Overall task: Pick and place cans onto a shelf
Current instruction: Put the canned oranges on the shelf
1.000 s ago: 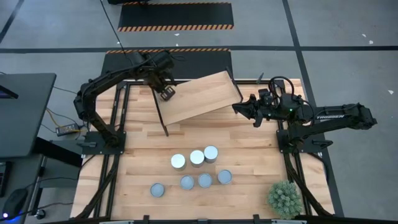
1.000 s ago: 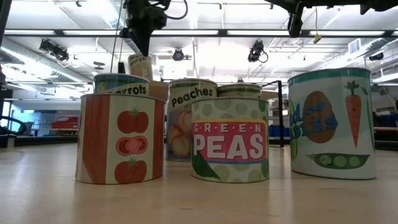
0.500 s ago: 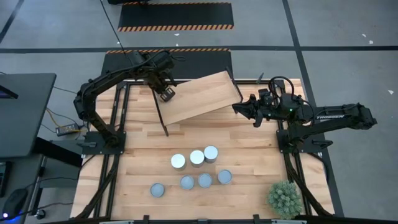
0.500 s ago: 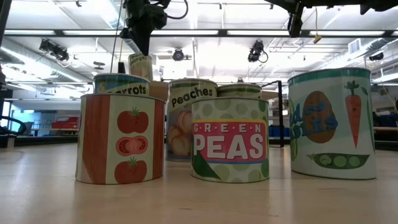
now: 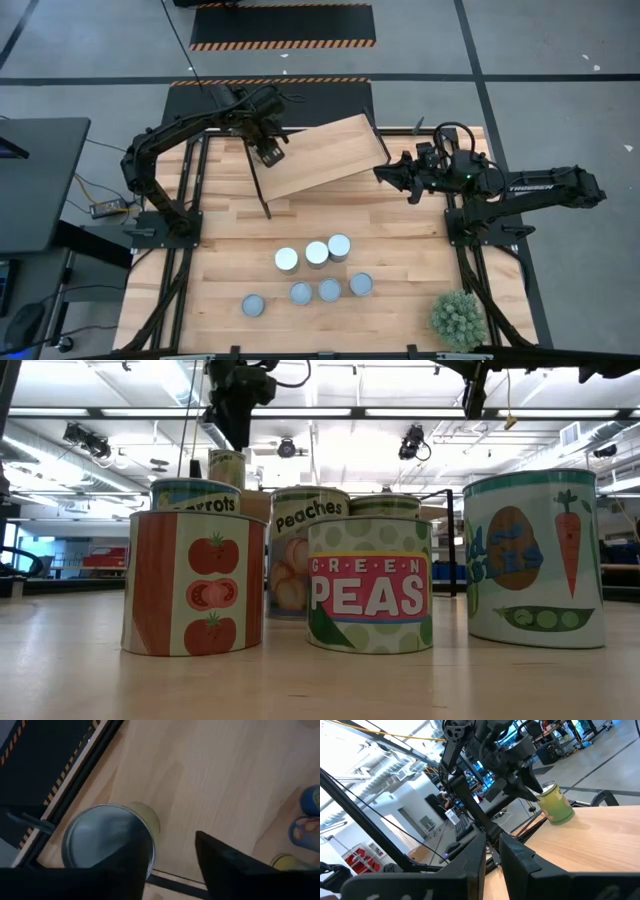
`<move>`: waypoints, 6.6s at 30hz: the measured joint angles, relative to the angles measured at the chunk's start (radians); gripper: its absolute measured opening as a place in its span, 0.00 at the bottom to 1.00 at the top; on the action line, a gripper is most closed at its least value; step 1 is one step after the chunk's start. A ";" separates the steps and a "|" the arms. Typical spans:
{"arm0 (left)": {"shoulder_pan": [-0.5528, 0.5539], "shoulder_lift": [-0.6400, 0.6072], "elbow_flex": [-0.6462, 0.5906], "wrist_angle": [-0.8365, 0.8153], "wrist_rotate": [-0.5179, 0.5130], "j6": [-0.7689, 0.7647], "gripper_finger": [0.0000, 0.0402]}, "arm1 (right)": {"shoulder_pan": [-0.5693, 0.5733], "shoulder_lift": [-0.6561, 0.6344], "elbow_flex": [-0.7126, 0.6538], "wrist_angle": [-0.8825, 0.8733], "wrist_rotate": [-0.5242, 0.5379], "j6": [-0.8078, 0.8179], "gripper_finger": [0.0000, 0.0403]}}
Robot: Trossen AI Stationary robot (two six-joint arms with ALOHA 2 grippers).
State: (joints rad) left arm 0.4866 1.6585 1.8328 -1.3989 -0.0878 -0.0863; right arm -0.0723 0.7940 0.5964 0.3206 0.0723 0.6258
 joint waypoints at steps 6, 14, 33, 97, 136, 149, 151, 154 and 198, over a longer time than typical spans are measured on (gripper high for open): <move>0.000 0.000 0.003 0.016 -0.004 0.032 0.48 | 0.000 0.000 0.000 -0.001 0.000 0.000 0.15; -0.001 -0.002 0.149 0.004 -0.077 0.148 0.45 | 0.000 0.000 0.000 -0.001 0.000 0.001 0.15; 0.166 0.050 0.188 -0.135 -0.054 0.321 0.59 | 0.000 0.000 0.000 -0.001 0.015 -0.010 0.15; 0.279 0.135 0.189 -0.172 0.126 0.568 0.35 | 0.000 0.000 0.000 0.029 0.016 -0.001 0.15; 0.277 0.145 0.189 -0.170 0.116 0.516 0.12 | 0.000 0.000 0.000 0.029 0.016 -0.001 0.15; 0.273 0.166 0.192 -0.169 0.113 0.490 0.11 | 0.000 0.000 0.000 0.045 0.015 -0.001 0.15; 0.273 0.166 0.192 -0.171 0.114 0.479 0.08 | 0.000 0.000 0.000 0.046 0.015 -0.001 0.15; 0.273 0.167 0.192 -0.170 0.112 0.435 0.04 | 0.000 0.000 0.000 0.045 0.015 -0.001 0.15; 0.234 0.089 0.188 -0.084 0.049 0.175 0.26 | 0.000 0.000 0.000 0.045 0.015 -0.017 0.15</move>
State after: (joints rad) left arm 0.7203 1.7479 2.0205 -1.4825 -0.0386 0.0889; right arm -0.0723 0.7937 0.5961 0.3656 0.0875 0.6090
